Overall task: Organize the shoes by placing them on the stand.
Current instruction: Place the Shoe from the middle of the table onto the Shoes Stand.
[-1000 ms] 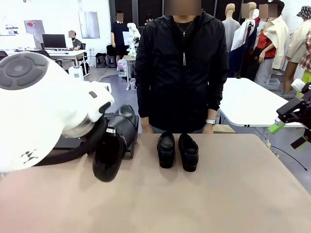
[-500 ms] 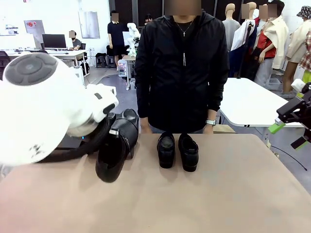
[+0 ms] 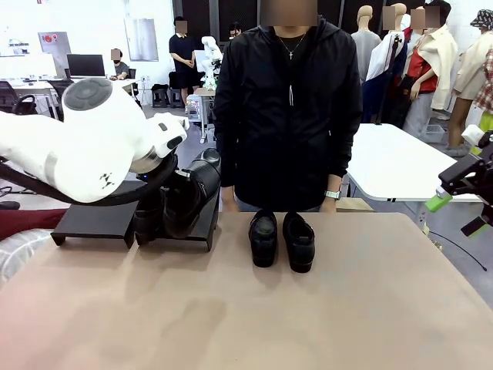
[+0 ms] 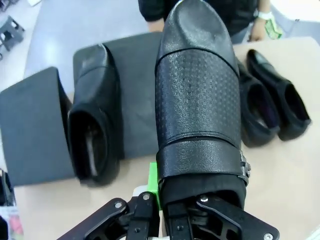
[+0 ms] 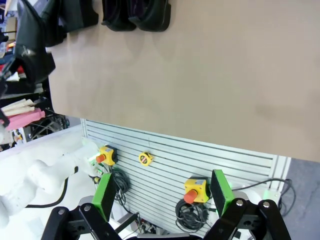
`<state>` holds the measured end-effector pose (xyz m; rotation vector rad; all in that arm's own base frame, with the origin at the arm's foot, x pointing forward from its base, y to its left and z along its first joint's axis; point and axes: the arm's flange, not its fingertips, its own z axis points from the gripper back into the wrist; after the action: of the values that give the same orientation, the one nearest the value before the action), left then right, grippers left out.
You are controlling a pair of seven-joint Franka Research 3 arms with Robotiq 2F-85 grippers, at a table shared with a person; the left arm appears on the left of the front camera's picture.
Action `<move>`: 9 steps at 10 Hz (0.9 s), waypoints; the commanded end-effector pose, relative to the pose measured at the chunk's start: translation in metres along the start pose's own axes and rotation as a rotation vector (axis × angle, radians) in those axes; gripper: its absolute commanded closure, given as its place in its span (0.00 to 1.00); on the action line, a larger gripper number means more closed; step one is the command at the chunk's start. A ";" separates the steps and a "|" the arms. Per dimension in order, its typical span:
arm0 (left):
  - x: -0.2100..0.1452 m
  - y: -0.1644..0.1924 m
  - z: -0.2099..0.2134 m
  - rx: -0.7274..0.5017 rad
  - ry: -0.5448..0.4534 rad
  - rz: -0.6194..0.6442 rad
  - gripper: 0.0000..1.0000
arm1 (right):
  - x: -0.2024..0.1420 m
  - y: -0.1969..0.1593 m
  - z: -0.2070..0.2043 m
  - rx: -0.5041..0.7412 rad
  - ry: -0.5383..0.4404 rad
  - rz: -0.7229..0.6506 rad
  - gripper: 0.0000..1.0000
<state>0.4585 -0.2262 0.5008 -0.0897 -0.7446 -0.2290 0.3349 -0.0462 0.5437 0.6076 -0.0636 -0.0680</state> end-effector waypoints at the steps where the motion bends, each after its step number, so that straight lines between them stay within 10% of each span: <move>1: 0.021 0.016 -0.049 0.095 -0.054 0.054 1.00 | 0.001 0.002 0.002 0.015 0.007 -0.011 0.00; 9: 0.023 0.031 -0.129 0.086 0.011 0.202 1.00 | 0.001 0.002 0.002 0.015 0.007 -0.011 0.00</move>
<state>0.5573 -0.2168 0.4234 -0.0898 -0.7065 -0.0268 0.3350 -0.0462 0.5437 0.6077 -0.0634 -0.0680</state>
